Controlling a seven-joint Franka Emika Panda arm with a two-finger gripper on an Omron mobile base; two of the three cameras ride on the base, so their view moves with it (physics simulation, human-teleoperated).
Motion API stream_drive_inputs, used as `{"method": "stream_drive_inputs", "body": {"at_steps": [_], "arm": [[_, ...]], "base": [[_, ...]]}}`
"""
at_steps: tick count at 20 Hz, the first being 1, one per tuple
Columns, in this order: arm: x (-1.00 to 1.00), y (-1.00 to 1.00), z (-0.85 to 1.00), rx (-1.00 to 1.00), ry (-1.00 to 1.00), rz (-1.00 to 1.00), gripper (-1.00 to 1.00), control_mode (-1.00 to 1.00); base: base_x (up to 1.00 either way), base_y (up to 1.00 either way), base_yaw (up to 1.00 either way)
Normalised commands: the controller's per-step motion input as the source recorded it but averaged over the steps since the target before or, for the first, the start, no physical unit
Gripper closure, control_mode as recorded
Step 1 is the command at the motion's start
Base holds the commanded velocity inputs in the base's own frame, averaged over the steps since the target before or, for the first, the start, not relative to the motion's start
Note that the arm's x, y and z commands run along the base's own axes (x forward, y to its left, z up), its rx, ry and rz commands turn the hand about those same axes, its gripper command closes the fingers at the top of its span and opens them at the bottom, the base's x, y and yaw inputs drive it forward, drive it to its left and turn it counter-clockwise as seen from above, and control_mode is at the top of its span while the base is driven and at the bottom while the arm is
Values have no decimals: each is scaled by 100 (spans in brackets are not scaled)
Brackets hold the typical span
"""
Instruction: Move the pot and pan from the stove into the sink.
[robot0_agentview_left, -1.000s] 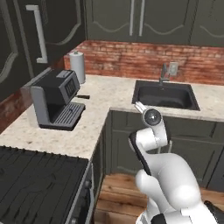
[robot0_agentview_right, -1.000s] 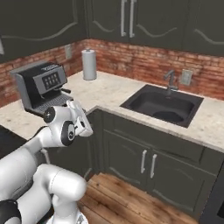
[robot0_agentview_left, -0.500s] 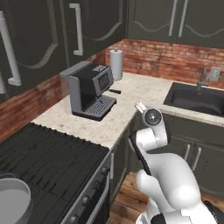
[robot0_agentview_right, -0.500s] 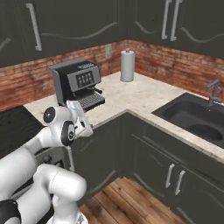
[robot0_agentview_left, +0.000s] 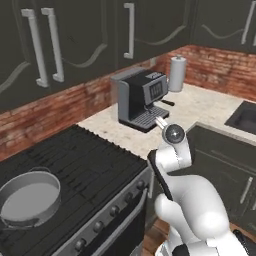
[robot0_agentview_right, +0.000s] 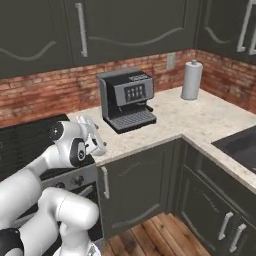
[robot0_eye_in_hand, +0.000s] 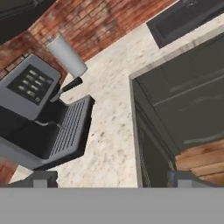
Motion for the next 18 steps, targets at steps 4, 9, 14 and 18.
{"method": "stream_drive_inputs", "body": {"at_steps": [4,9,14,18], "arm": [[0,0,0,0,0,0,-100,100],[0,0,0,0,0,0,-100,100],[0,0,0,0,0,0,-100,100],[0,0,0,0,0,0,-100,100]], "base": [[-24,-5,45],[-24,-5,45],[-21,-2,46],[-18,0,46]]}}
